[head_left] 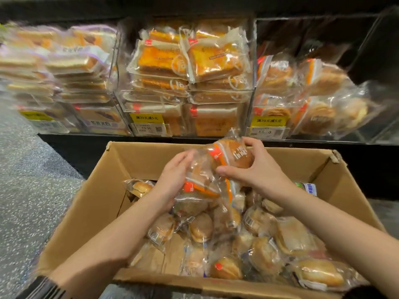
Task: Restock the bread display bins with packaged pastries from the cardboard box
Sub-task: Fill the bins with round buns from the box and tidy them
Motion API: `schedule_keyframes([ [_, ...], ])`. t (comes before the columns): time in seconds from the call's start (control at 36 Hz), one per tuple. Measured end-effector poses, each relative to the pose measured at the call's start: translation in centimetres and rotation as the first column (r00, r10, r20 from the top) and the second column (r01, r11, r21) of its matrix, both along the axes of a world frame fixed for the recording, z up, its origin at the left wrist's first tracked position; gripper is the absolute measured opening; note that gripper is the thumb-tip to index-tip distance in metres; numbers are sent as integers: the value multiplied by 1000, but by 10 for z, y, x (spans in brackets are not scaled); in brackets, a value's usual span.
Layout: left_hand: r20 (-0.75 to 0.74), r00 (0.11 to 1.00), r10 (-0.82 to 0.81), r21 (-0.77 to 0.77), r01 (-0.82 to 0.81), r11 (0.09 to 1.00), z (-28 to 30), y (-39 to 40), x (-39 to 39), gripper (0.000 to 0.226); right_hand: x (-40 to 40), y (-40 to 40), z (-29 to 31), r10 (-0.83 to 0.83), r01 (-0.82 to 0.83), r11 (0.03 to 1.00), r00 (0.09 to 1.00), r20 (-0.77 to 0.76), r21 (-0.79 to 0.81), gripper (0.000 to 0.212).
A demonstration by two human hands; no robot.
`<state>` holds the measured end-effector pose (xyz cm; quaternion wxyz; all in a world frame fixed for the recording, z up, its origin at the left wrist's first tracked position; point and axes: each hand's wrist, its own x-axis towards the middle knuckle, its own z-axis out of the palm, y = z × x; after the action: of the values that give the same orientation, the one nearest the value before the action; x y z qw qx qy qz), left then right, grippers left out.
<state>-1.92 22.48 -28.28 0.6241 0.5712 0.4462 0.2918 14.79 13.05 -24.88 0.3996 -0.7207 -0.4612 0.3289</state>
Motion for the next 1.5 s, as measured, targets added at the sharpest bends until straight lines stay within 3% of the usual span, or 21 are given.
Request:
schedule_keyframes([
  [0.11, 127, 991, -53, -161, 73, 984, 37, -8, 22, 34, 15, -11, 18, -98, 113, 986, 988, -123, 121, 121],
  [0.22, 174, 971, -163, -212, 199, 957, 76, -13, 50, 64, 33, -19, 42, -187, 226, 958, 959, -214, 179, 98],
  [0.33, 317, 923, -217, -170, 281, 945, 108, -22, 75, 55, 55, -20, 62, -327, 390, 894, 904, -275, 220, 113],
  [0.42, 335, 923, -189, -146, 249, 957, 125, -23, 92, 94, 70, -14, 80, -367, 456, 860, 865, -343, 231, 123],
  [0.44, 329, 931, -158, -151, 217, 964, 130, -24, 98, 97, 75, -12, 86, -361, 455, 858, 864, -351, 238, 126],
  [0.56, 417, 906, 75, -190, 6, 982, 140, -14, 112, 39, 100, 2, 110, -363, 459, 845, 869, -335, 275, 109],
  [0.58, 452, 882, 130, -214, -34, 976, 140, -11, 112, 34, 107, 7, 116, -387, 479, 833, 862, -327, 276, 105],
  [0.67, 573, 786, 234, -275, -84, 958, 135, -5, 106, 33, 126, 27, 135, -461, 502, 837, 861, -215, 219, 102],
  [0.72, 620, 731, 285, -305, -110, 946, 136, -4, 102, 29, 132, 41, 143, -455, 455, 886, 890, -21, 89, 98],
  [0.81, 625, 709, 329, -292, -178, 940, 135, 3, 98, 47, 135, 56, 149, -373, 410, 902, 898, 234, -136, 86],
  [0.94, 593, 709, 382, -267, -274, 924, 134, 13, 98, 50, 127, 77, 159, -136, 277, 883, 924, 358, -379, 50],
  [1.0, 573, 721, 389, -261, -289, 921, 133, 16, 99, 39, 122, 87, 157, -89, 261, 886, 907, 413, -382, 50],
  [1.11, 571, 703, 424, -312, -293, 904, 128, 25, 96, 16, 115, 111, 132, -128, 383, 876, 771, 624, -293, 72],
  [1.19, 573, 681, 456, -350, -300, 887, 124, 33, 91, 28, 111, 120, 106, -333, 511, 847, 724, 604, -145, 80],
  [1.25, 564, 673, 478, -365, -316, 876, 122, 35, 90, 40, 108, 120, 94, -382, 549, 830, 684, 621, -94, 83],
  [1.36, 548, 686, 478, -364, -319, 875, 120, 31, 92, 42, 106, 110, 96, -212, 482, 850, 679, 702, -210, 92],
  [1.42, 536, 708, 461, -351, -310, 884, 120, 28, 93, 38, 103, 105, 101, -86, 443, 858, 624, 777, -261, 91],
  [1.5, 519, 732, 441, -336, -299, 893, 123, 26, 96, 24, 99, 97, 97, 34, 271, 941, 522, 853, -203, 69],
])
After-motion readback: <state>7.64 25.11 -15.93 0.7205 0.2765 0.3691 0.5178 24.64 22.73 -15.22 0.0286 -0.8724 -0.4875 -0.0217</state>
